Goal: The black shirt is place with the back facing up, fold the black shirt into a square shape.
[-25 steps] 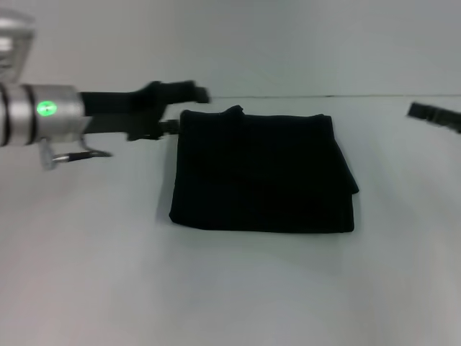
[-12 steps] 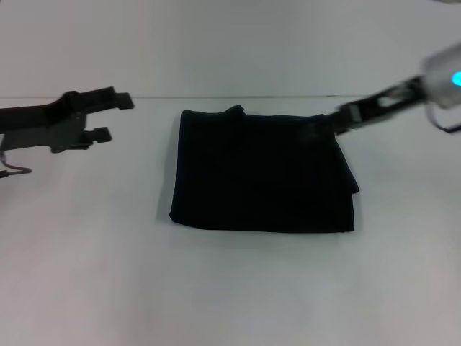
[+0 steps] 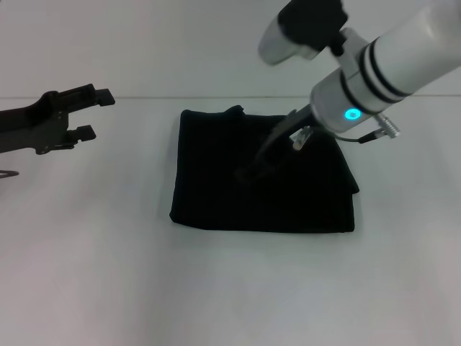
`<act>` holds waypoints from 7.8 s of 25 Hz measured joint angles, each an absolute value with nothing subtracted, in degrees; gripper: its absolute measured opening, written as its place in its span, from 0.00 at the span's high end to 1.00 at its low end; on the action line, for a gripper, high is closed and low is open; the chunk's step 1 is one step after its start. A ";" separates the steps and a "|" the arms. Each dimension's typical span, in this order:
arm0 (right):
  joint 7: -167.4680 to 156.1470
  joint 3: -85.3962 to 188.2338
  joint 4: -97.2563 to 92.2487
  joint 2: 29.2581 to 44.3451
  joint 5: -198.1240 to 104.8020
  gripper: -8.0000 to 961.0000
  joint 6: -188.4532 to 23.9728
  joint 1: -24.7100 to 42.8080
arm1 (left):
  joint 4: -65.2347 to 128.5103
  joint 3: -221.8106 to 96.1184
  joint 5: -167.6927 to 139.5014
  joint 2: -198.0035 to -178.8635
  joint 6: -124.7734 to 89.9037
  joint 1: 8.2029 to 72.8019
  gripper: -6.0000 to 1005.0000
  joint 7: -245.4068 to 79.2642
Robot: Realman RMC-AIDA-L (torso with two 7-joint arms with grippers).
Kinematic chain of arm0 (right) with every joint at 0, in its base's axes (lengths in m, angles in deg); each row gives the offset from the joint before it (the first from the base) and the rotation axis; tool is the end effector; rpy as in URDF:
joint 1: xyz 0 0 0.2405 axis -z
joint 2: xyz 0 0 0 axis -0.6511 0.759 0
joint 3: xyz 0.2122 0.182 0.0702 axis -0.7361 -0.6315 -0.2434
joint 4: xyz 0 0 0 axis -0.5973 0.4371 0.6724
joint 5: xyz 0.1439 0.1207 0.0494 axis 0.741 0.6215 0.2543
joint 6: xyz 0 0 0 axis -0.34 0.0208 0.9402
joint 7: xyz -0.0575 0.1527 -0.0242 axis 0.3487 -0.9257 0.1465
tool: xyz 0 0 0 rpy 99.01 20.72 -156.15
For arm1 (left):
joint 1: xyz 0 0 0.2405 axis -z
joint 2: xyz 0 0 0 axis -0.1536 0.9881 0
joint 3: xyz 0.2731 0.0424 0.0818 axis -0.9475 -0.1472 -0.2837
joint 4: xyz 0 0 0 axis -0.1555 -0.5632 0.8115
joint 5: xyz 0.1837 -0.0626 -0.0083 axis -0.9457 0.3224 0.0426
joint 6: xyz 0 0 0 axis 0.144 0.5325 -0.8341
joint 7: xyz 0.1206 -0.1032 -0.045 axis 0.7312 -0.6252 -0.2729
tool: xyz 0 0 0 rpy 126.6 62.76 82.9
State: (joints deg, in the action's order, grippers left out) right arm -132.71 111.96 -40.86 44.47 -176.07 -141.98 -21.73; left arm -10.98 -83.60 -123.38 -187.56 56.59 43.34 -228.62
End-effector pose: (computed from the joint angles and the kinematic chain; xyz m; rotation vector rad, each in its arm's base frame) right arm 0.1175 0.4533 -0.0907 -2.7464 0.5807 -0.2546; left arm -0.2919 0.4017 0.0551 -1.8862 -1.9041 -0.9321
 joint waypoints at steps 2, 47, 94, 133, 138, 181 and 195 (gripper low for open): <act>-132.18 114.63 -40.76 44.50 -174.91 0.08 -139.13 -21.36 | -10.84 -83.60 -123.12 -187.61 56.54 43.47 0.06 -228.61; -138.60 130.06 -31.05 44.46 -168.45 0.16 -121.74 -22.12 | -6.67 -83.48 -118.05 -187.29 52.19 44.04 0.06 -226.45; -156.05 116.35 -39.17 43.95 -194.24 0.98 -116.48 -13.56 | -6.68 -83.56 -117.24 -187.69 52.03 44.28 0.07 -226.45; -140.48 84.39 -42.49 34.08 -154.31 0.38 -138.24 -4.24 | -7.20 -84.18 -121.67 -186.37 68.73 43.72 0.06 -223.68; -128.59 77.36 -41.49 34.33 -135.94 0.22 -148.26 4.82 | -5.45 -84.35 -122.08 -187.66 69.27 42.92 0.06 -222.94; -111.84 69.98 -31.71 35.20 -126.78 0.08 -161.00 15.22 | 5.43 -101.84 -122.61 -192.11 39.50 45.23 0.57 -230.17; -111.83 70.02 -30.97 35.34 -126.79 0.08 -161.11 15.39 | 4.88 -102.01 -122.22 -192.91 41.13 45.19 0.83 -224.91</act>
